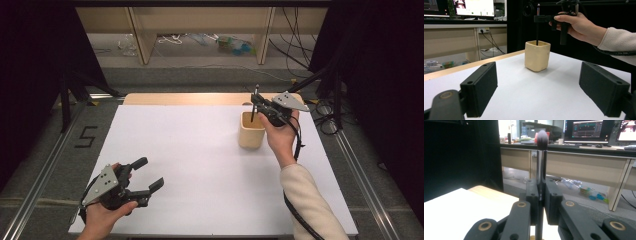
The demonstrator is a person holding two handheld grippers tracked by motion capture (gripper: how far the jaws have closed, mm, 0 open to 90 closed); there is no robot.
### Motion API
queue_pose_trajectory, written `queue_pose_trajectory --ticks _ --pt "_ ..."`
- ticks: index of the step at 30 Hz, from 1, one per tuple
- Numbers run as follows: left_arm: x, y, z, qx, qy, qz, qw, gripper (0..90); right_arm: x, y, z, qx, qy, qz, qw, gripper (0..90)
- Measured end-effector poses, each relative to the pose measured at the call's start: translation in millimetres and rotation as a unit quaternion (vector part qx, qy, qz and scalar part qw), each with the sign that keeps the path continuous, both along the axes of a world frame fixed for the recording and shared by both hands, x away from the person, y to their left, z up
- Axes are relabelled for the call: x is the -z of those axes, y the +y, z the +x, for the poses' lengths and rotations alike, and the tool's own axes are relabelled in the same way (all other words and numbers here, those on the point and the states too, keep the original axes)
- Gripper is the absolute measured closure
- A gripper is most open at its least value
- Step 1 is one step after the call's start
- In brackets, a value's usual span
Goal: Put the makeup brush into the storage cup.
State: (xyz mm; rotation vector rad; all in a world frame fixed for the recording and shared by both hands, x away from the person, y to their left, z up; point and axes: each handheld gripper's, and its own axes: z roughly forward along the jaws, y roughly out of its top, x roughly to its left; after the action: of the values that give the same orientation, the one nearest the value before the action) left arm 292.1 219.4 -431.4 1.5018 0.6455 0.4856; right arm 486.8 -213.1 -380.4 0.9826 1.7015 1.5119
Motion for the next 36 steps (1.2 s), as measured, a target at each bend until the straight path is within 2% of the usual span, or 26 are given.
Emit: queue_pose_trajectory --ticks 1,3,4,10,15,19,20,36 --pt "0.0 0.0 0.0 0.0 0.0 0.0 1.0 15.0 1.2 0.2 0.9 0.001 -0.007 0.005 1.0 83.6" --pt "0.0 0.0 0.1 0.0 0.0 -0.001 1.0 14.9 2.1 0.0 1.2 0.001 -0.008 0.004 1.0 83.7" --pt "0.0 0.0 0.1 0.0 0.0 -0.001 1.0 15.0 2.0 -0.5 0.9 0.002 -0.002 0.0 1.0 83.7" --pt "0.0 0.2 0.2 0.0 0.0 -0.001 1.0 15.0 4.0 -0.3 1.6 0.003 -0.004 0.003 1.0 83.7" --pt "0.1 0.3 0.3 0.0 0.0 0.001 1.0 15.0 5.5 -1.0 1.4 0.002 0.006 -0.003 1.0 83.7" --pt "0.1 0.2 0.4 0.001 -0.001 0.001 1.0 15.0 6.8 -1.1 1.7 0.005 0.005 -0.002 1.0 83.7" --pt "0.1 0.1 0.3 0.001 0.0 0.001 1.0 14.9 7.5 -0.8 2.4 0.004 -0.002 0.002 1.0 83.6" --pt "0.2 0.2 0.2 0.0 0.001 0.004 1.0 15.0 12.2 -1.0 3.1 0.003 0.009 0.0 1.0 83.7"
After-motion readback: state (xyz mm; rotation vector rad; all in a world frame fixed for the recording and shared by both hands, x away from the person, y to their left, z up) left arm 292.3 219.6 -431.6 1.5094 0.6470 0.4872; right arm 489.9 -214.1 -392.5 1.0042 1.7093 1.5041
